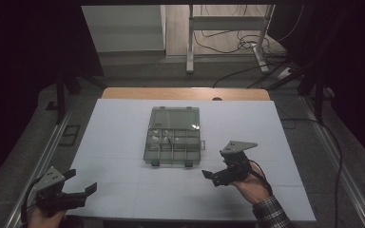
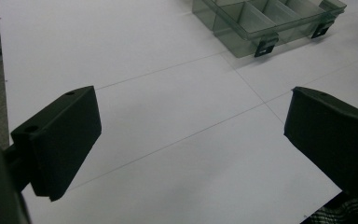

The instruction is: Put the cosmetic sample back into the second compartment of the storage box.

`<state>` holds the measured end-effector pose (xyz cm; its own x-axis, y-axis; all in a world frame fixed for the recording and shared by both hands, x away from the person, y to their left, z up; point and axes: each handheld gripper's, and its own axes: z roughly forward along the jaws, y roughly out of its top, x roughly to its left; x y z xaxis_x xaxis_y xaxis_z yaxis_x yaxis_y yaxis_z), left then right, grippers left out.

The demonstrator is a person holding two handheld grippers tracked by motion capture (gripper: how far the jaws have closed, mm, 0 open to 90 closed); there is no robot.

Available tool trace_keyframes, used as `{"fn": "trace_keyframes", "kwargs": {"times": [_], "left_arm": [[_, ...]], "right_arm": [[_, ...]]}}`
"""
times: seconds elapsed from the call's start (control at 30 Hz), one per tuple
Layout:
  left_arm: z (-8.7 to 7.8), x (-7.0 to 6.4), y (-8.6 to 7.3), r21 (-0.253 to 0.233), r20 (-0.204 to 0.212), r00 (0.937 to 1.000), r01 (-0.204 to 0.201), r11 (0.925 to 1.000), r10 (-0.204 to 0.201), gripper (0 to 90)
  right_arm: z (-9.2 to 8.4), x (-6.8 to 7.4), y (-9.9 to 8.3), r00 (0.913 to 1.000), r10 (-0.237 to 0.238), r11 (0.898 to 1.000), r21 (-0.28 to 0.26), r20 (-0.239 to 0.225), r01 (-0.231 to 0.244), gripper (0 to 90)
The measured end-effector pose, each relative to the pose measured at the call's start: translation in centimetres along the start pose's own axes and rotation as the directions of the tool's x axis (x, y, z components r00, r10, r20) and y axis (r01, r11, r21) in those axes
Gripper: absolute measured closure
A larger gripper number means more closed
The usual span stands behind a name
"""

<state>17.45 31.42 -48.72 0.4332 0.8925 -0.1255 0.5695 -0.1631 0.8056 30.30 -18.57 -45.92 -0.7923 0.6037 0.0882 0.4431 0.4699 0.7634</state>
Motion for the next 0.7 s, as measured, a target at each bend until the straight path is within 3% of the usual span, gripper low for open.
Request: {"fn": "trace_keyframes", "kwargs": {"times": [0.43, 0.7], "left_arm": [[-0.1, 0.0, 0.0, 0.001, -0.003, 1.0000, -0.002, 1.0000, 0.002, 4.4], [-0.1, 0.0, 0.0, 0.001, -0.005, 1.0000, -0.001, 1.0000, 0.001, 4.4]], "right_arm": [[-2.1, -0.2, -1.6, 0.9995, -0.005, 1.000, -0.003, 0.032, 0.005, 0.0], [-3.5, -0.3, -2.4, 0.9982, 0.021, 1.000, -0.007, 0.057, -0.020, 0.0]]}}
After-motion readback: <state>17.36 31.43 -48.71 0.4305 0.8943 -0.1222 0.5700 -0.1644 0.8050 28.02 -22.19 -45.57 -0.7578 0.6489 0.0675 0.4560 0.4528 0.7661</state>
